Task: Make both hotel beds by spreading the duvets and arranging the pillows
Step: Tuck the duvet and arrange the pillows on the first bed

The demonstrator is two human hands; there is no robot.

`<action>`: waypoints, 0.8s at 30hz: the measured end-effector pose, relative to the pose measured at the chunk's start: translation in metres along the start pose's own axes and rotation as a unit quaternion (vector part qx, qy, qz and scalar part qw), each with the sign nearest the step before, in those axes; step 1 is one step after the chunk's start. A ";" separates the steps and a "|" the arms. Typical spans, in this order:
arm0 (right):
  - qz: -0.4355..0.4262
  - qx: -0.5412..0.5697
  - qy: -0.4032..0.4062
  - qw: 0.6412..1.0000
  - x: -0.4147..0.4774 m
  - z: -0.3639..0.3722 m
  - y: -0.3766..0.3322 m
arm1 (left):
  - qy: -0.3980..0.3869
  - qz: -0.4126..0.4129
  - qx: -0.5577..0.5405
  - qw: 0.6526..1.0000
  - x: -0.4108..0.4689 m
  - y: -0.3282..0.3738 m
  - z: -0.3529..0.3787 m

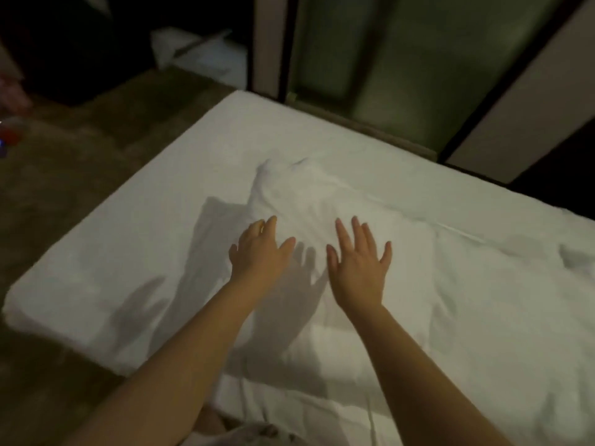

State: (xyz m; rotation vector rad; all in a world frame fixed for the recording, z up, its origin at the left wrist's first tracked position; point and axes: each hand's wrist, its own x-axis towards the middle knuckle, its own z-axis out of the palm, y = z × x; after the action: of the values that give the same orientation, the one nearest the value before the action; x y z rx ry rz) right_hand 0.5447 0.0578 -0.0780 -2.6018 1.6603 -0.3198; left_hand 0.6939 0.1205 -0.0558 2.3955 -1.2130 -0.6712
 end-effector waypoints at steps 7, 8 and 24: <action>0.102 0.008 0.065 0.993 -0.011 -0.064 0.059 | -0.043 0.153 0.134 0.978 -0.013 0.119 0.021; 0.125 0.010 0.064 0.990 -0.012 -0.071 0.069 | -0.046 0.176 0.150 0.972 -0.012 0.130 0.024; 0.285 0.044 -0.093 0.953 -0.004 -0.025 0.197 | -0.110 0.288 0.245 0.919 0.037 0.194 0.158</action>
State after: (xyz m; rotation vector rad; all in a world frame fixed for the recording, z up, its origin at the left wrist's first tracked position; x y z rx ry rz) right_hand 0.3617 -0.0204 -0.0821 -1.9001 2.1509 -0.1122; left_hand 0.4985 -0.0361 -0.0930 2.1492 -2.2852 -0.4873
